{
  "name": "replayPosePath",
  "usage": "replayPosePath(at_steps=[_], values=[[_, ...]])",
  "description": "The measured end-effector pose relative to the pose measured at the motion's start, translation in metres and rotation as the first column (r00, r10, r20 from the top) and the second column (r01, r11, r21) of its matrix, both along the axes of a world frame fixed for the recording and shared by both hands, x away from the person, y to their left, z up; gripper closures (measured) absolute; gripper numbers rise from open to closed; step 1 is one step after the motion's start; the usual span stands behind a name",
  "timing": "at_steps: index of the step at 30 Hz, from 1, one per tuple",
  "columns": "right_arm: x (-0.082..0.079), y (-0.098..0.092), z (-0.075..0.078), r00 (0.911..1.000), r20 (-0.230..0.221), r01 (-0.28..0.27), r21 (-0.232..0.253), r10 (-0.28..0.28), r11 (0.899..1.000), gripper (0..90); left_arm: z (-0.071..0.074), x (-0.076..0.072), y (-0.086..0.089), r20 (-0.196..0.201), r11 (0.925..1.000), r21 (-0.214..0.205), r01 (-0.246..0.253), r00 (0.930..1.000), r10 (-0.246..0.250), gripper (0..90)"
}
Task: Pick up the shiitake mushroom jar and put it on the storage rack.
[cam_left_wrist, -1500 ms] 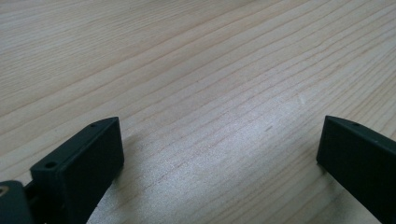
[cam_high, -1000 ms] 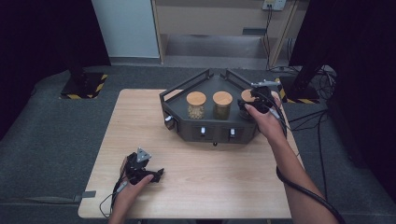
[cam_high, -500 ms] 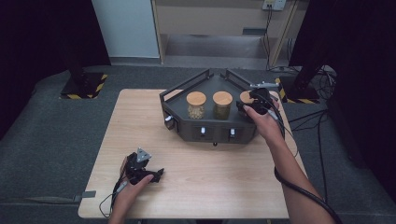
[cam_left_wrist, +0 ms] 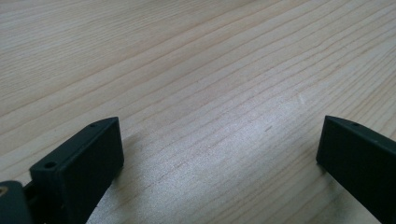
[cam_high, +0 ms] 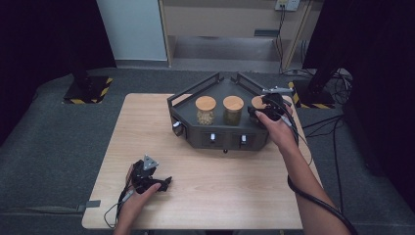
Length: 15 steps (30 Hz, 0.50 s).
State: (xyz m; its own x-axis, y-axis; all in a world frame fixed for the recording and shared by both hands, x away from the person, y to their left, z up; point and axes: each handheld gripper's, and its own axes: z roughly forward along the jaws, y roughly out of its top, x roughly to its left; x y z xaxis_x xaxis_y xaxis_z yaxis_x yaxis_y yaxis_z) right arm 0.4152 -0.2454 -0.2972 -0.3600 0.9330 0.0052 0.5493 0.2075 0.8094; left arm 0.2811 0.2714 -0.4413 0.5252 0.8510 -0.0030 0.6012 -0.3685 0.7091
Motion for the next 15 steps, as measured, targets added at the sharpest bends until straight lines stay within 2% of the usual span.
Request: replayPosePath(at_steps=[11, 15], values=[[-0.0039, -0.0034, -0.0053, 0.9998, 0.019, -0.005, 0.015, 0.005, 1.0, 25.5, 0.0, 0.0001, 0.0, 0.0, 1.0, 0.0, 0.0, 1.0, 0.0, 0.0], [-0.0033, -0.0037, -0.0063, 0.9999, 0.012, -0.008, 0.012, 0.008, 1.0, 23.6, 0.0001, 0.0001, 0.0001, -0.001, 1.0, 0.0, 0.001, 1.0, -0.001, 0.0]])
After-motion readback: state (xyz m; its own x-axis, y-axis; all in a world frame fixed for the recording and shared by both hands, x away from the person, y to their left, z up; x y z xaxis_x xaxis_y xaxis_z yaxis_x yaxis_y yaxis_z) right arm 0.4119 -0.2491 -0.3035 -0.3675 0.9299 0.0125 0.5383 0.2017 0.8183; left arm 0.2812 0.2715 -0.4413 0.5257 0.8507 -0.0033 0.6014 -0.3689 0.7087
